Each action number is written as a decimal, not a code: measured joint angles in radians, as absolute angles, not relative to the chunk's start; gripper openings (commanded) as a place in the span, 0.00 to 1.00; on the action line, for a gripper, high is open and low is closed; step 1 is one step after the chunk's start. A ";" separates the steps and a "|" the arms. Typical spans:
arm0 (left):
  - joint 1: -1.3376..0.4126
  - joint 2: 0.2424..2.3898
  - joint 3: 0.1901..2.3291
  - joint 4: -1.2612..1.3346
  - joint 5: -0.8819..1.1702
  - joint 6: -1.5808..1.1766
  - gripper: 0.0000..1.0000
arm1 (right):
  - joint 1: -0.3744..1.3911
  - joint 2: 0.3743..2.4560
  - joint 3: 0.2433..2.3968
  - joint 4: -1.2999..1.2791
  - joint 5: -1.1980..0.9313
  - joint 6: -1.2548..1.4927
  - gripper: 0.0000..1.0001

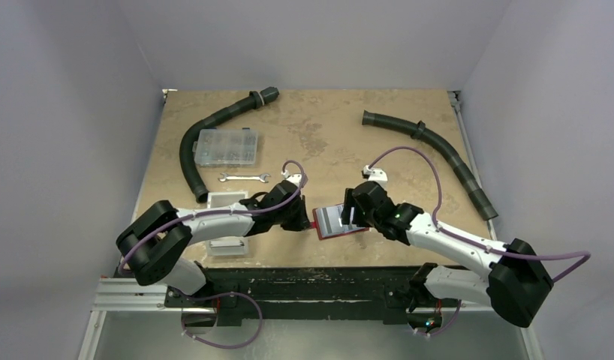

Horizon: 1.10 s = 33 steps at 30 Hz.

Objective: Put the credit cards into the card holder
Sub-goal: Open the card holder at the center of the board.

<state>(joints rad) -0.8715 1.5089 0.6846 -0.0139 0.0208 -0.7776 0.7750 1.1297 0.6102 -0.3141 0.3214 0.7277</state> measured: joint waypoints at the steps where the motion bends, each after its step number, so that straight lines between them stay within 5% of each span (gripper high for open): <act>1: -0.872 1.498 0.690 -0.018 0.032 -0.773 0.00 | 0.775 1.133 0.611 -0.328 0.323 0.718 0.76; 9: -0.872 1.544 0.783 0.084 0.154 -0.767 0.00 | 0.709 1.122 0.611 -0.330 0.278 0.692 0.59; 16: -0.872 1.744 0.837 0.188 0.215 -0.797 0.00 | 0.609 1.126 0.604 -0.272 0.161 0.647 0.61; 23: -0.871 1.750 0.818 0.237 0.217 -0.813 0.00 | 0.581 1.182 0.599 -0.263 0.111 0.628 0.71; 33: -0.872 1.737 0.783 0.278 0.212 -0.828 0.00 | 0.575 1.226 0.591 -0.258 0.056 0.628 0.70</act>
